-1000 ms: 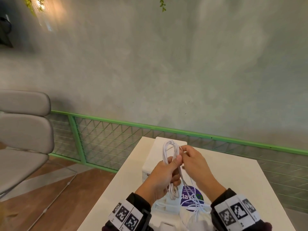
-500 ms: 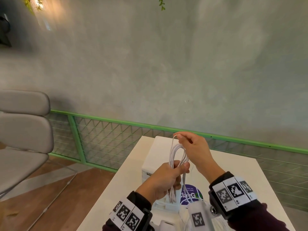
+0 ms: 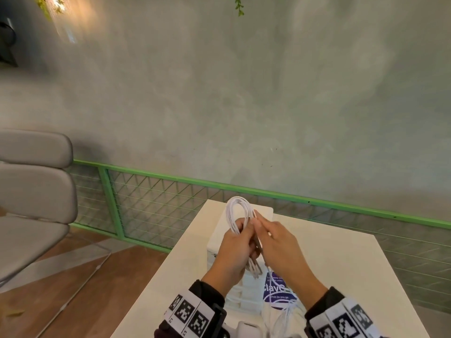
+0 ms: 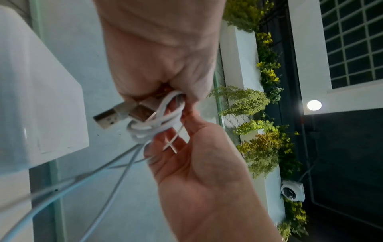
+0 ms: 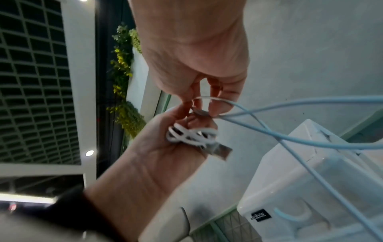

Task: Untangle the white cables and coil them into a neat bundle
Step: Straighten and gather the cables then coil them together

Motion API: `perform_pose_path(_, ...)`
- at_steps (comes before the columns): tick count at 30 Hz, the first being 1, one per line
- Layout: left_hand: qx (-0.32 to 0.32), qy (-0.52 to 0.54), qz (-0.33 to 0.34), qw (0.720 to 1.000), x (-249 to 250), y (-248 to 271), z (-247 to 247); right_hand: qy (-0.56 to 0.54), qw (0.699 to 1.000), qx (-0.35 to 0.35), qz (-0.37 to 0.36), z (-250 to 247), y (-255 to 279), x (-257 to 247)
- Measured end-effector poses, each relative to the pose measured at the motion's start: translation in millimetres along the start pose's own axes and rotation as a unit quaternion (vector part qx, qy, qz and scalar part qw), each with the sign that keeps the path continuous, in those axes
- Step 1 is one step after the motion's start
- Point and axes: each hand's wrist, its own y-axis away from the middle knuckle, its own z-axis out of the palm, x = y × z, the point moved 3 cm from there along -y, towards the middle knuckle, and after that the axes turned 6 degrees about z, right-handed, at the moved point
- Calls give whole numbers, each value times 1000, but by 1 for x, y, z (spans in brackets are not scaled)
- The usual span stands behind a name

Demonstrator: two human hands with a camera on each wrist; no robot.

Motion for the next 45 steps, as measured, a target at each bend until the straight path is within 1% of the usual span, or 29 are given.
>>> perform_pose_path(3, 27, 57, -33, 997, -2, -2, -4, 99, 995, -24, -15, 11, 7, 4)
perform_pose_path(5, 43, 113, -54, 991, -3, -4, -6, 190, 980, -36, -43, 14, 12, 3)
perform_pose_path(6, 47, 140, -67, 987, -2, -4, -7, 217, 974, -49, -48, 15, 15, 1)
perform_pose_path(8, 52, 180, -93, 978, -3, -4, -9, 229, 969, -92, -27, 14, 14, 0)
perform_pose_path(9, 59, 187, -101, 975, -4, -4, -10, 212, 970, -118, 1, 12, 11, 2)
perform_pose_path(10, 63, 187, -107, 975, -3, -3, -10, 158, 975, -152, 36, 10, 7, 3)
perform_pose_path(11, 64, 183, -110, 975, -4, -3, -9, 76, 975, -196, 73, 9, 5, 3)
perform_pose_path(12, 57, 182, -111, 975, -3, -2, -7, -19, 964, -243, 103, 10, 4, 4)
perform_pose_path(13, 47, 180, -108, 977, -2, -2, -6, -101, 944, -285, 129, 13, 4, 5)
perform_pose_path(14, 38, 176, -103, 978, 0, -2, -5, -146, 927, -314, 144, 15, 5, 5)
perform_pose_path(15, 30, 162, -94, 982, 0, -3, -5, -159, 919, -326, 152, 16, 7, 6)
perform_pose_path(16, 19, 136, -83, 987, 1, -4, -6, -154, 919, -326, 162, 17, 9, 6)
perform_pose_path(19, -18, 19, -38, 999, 3, -6, -9, -146, 922, -300, 195, 22, 8, 15)
perform_pose_path(22, -33, -85, 1, 996, 14, -8, -15, -155, 919, -303, 199, 20, 9, 18)
perform_pose_path(24, -23, -145, 36, 988, 21, -12, -22, -152, 915, -314, 200, 18, 10, 20)
perform_pose_path(25, -16, -156, 42, 987, 23, -13, -24, -141, 916, -319, 200, 17, 11, 21)
perform_pose_path(27, -4, -133, 27, 991, 23, -12, -24, -103, 924, -322, 179, 16, 11, 18)
perform_pose_path(28, -3, -80, 4, 997, 21, -11, -21, -80, 930, -321, 159, 15, 11, 15)
perform_pose_path(29, -7, 0, -23, 1000, 18, -9, -17, -50, 938, -316, 134, 14, 9, 12)
perform_pose_path(31, -10, 163, -59, 985, 15, -8, -10, 47, 951, -297, 70, 12, 6, 7)
perform_pose_path(32, -1, 215, -67, 974, 15, -9, -8, 104, 952, -285, 37, 11, 6, 4)
perform_pose_path(34, 29, 257, -73, 963, 15, -15, -9, 221, 944, -244, -5, 13, 9, 0)
perform_pose_path(35, 44, 261, -77, 961, 15, -17, -10, 284, 935, -210, -22, 15, 10, -1)
perform_pose_path(36, 61, 260, -86, 960, 13, -20, -11, 350, 919, -176, -42, 17, 12, -2)
perform_pose_path(38, 107, 251, -118, 955, 4, -23, -14, 436, 886, -129, -88, 21, 18, -2)
perform_pose_path(40, 158, 197, -150, 956, -7, -22, -18, 463, 867, -138, -121, 25, 22, -3)
perform_pose_path(42, 196, 84, -162, 964, -19, -20, -23, 468, 855, -167, -149, 29, 25, 3)
perform_pose_path(44, 205, -7, -164, 965, -30, -18, -25, 473, 848, -158, -178, 27, 26, 6)
perform_pose_path(45, 207, -18, -170, 963, -35, -18, -25, 475, 848, -146, -181, 26, 27, 7)
